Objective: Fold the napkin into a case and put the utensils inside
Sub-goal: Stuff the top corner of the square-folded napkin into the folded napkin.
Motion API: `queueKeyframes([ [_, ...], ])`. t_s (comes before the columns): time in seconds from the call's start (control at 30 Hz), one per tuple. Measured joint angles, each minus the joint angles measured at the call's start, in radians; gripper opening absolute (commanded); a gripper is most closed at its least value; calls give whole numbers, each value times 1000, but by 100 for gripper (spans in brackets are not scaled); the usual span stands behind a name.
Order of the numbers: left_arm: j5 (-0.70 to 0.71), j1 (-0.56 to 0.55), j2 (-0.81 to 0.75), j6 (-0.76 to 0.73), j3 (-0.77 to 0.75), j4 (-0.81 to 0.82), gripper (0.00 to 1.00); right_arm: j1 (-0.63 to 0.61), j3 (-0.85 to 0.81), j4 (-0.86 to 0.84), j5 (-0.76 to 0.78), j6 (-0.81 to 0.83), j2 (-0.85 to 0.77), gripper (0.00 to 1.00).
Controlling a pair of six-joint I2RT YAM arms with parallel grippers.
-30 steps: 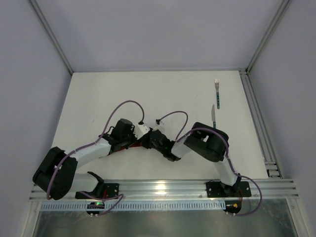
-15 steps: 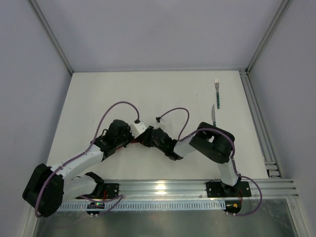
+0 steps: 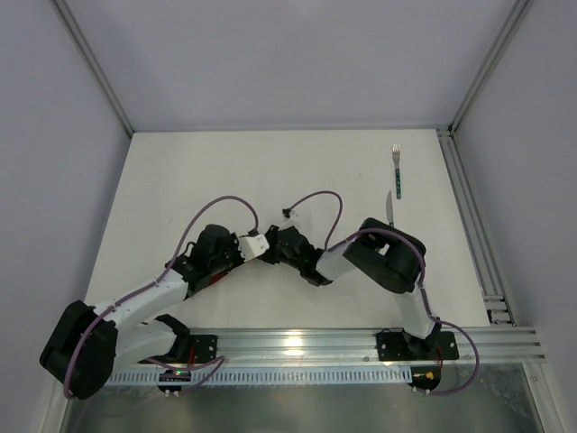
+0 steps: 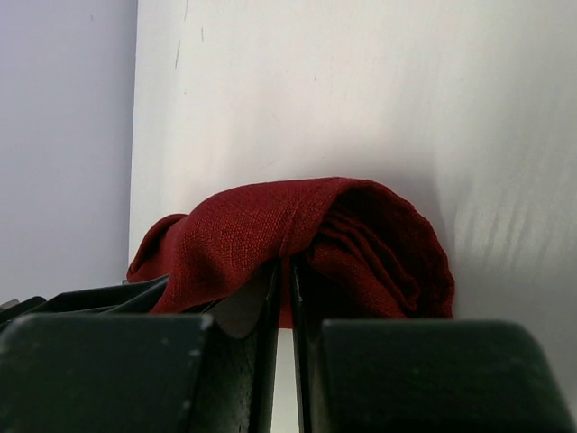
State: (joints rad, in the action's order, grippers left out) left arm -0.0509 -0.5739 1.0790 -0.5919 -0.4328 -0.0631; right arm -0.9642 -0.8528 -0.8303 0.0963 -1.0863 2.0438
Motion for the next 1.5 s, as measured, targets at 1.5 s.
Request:
queueKeyframes([
  [1.5,13,0,39,-129,111,177,1,57,-58,-42,-233,-89,42,47],
])
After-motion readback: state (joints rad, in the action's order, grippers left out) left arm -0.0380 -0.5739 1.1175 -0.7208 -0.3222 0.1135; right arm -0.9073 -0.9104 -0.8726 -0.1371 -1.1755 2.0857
